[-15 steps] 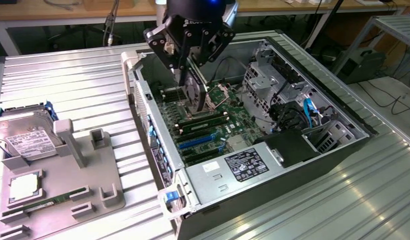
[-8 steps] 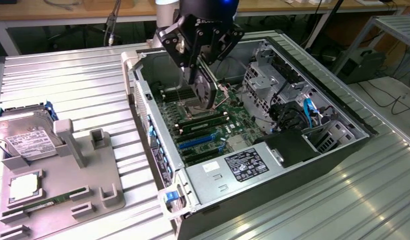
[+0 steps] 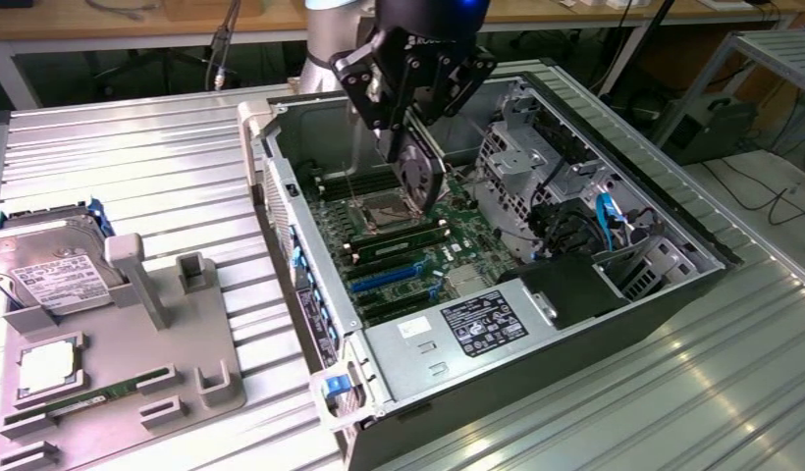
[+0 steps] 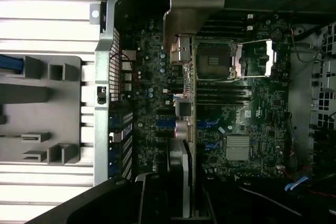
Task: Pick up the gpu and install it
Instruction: 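Pick up the gpu and move the gpu toward the slot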
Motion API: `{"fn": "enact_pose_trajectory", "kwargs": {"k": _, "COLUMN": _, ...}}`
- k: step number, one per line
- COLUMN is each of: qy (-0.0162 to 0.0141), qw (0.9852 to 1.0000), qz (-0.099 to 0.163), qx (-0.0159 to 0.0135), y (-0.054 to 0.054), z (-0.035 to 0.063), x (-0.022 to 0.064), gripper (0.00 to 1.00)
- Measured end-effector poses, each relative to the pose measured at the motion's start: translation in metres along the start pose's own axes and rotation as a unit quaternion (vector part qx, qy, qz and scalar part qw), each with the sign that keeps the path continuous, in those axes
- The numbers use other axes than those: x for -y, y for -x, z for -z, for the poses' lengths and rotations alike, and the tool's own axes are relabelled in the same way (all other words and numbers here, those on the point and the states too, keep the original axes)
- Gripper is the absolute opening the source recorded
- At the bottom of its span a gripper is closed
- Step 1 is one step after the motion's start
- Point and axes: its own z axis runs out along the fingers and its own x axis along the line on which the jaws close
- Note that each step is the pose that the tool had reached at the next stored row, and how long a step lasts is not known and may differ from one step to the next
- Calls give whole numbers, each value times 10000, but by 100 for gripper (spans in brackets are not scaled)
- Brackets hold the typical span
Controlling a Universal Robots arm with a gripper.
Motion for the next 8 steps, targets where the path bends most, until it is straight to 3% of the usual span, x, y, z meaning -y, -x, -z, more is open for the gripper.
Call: {"fn": "enact_pose_trajectory", "kwargs": {"k": 8, "qy": 0, "qw": 10000, "qz": 0, "qx": 0, "y": 121, "z": -4, "x": 3, "gripper": 29}}
